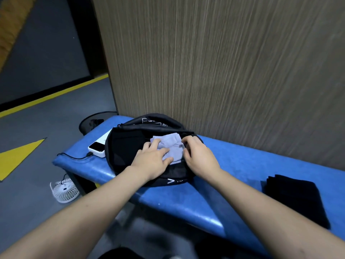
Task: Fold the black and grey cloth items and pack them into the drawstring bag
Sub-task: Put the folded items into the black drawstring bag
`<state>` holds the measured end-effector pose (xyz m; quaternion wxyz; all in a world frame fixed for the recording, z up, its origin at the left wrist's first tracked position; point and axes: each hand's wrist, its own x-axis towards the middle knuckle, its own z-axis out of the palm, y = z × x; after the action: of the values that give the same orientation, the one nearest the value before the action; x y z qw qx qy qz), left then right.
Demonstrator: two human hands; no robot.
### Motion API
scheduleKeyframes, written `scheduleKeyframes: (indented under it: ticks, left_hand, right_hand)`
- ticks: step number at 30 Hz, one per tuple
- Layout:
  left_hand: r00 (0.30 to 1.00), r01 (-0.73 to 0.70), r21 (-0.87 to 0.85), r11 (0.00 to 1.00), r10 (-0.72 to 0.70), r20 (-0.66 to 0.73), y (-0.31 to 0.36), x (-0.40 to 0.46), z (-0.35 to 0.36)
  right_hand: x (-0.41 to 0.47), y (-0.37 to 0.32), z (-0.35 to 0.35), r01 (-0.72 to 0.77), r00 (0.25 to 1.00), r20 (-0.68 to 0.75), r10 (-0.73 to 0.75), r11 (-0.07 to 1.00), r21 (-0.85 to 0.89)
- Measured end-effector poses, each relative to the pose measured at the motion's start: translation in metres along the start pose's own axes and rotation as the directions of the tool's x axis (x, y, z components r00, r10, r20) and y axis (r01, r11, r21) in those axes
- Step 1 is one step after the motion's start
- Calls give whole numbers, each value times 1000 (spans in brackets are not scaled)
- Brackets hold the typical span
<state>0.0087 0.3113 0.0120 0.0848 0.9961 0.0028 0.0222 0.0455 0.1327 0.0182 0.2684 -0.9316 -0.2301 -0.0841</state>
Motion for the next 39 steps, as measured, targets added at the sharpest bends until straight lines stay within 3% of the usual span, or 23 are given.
scheduleKeyframes:
  ticks: [8, 14, 20, 29, 39]
  left_hand:
    - [996, -62, 48, 997, 59, 66, 7, 13, -2]
    - [998, -44, -184, 982, 37, -43, -5, 34, -8]
    - [999, -46, -119, 992, 48, 13, -6, 42, -1]
    - [994, -94, -131, 987, 101, 46, -16, 40, 1]
    - [996, -54, 93, 994, 48, 70, -8, 35, 16]
  right_hand:
    - [6, 5, 0, -25, 992, 125, 34, 997, -69]
    - [29, -7, 7, -98, 987, 138, 81, 988, 117]
    - [57, -8, 23, -268, 943, 260, 209, 938, 218]
    - [65, -2, 36, -115, 985, 151, 80, 965, 236]
    - [45, 17, 29, 72, 960, 272, -68, 997, -6]
